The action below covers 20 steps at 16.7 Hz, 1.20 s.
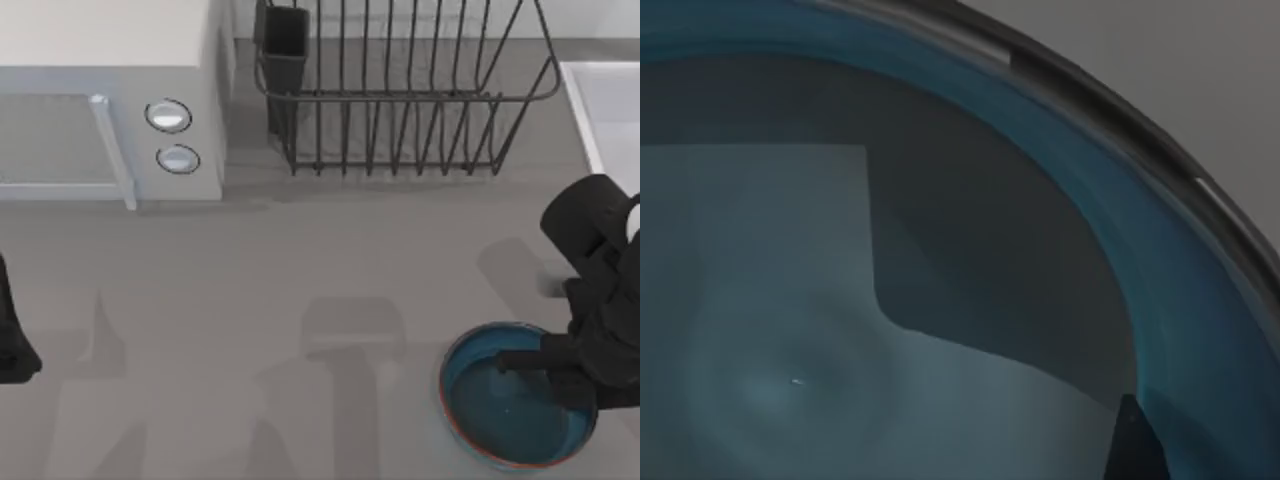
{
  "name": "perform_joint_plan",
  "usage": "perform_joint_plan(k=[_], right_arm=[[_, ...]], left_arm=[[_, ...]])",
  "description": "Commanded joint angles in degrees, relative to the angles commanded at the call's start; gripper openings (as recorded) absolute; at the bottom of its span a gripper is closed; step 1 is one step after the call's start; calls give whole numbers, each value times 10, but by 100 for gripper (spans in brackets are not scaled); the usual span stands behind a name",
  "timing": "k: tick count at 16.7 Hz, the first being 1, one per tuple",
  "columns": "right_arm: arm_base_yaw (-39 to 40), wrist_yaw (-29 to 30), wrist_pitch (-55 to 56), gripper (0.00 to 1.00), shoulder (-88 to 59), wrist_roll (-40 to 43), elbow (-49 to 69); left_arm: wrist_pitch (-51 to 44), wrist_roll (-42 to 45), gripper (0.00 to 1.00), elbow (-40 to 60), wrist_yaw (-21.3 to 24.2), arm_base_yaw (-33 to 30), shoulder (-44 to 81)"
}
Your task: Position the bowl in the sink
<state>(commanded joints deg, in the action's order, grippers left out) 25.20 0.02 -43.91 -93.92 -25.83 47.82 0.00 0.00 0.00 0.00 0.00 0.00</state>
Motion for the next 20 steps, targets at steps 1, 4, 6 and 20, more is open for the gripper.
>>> perform_joint_plan(k=[1, 4, 6, 20], right_arm=[[0, 0, 0, 0, 0, 0, 0], [0, 1, -9, 0, 2, 0, 9], [1, 1, -43, 0, 8, 0, 40], [-4, 1, -357, 0, 85, 5, 274]], left_arm=[[0, 0, 100, 0, 0, 0, 0], [0, 0, 100, 0, 0, 0, 0], [0, 0, 100, 0, 0, 0, 0], [0, 0, 100, 0, 0, 0, 0]])
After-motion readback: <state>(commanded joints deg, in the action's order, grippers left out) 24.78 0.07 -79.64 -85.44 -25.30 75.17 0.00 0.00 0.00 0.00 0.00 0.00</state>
